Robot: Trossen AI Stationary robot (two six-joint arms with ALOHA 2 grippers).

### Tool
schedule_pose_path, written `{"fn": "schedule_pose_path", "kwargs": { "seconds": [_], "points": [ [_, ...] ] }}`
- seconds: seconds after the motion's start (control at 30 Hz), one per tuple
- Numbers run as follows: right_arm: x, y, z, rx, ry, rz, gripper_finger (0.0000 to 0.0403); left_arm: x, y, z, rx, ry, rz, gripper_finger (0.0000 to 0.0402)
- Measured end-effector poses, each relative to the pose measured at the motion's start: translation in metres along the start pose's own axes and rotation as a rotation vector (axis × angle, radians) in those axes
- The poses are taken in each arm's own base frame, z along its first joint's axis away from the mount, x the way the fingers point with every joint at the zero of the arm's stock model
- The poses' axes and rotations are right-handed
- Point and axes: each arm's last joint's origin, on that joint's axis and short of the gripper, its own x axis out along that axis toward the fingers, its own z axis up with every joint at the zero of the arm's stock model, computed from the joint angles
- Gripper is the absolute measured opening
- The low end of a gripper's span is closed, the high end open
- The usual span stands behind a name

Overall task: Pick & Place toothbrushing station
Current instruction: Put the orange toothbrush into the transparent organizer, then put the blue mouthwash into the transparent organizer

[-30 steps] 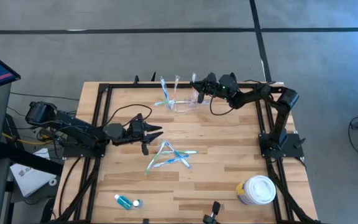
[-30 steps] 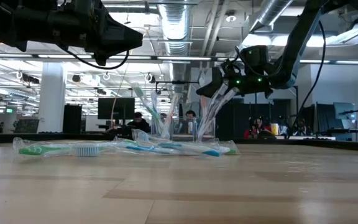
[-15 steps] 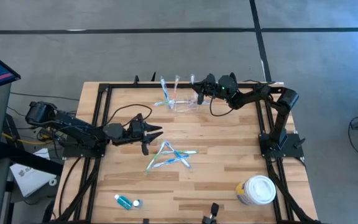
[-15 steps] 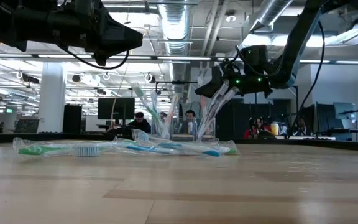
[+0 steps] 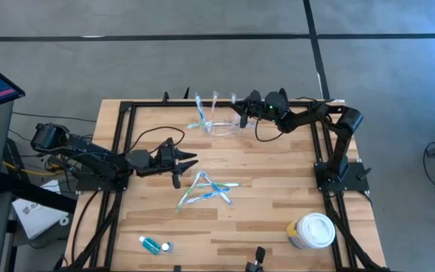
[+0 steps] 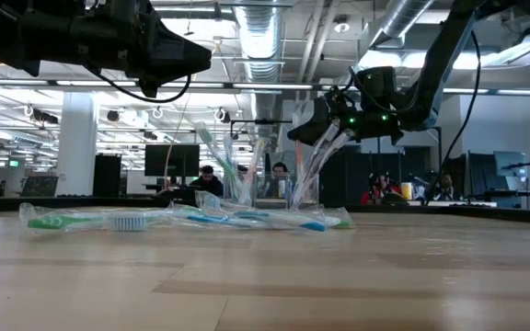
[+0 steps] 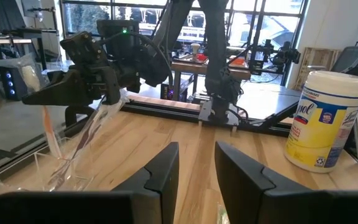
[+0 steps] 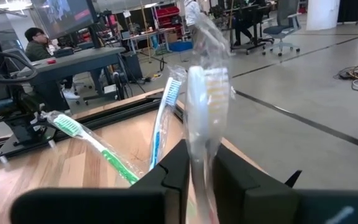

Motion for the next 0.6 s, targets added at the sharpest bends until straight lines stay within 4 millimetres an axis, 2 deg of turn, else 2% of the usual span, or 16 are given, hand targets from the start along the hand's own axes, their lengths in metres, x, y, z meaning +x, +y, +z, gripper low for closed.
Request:
{"fn": "schedule_pose_path", "kwargs": {
  "seconds": [0.6],
  "points": [
    [-0.001, -0.0011, -0.0001, 0.01, 0.014, 0.06, 0.0154, 0.0, 0.0, -0.0003, 0.001, 0.003, 0.0, 0.0097]
  ]
}}
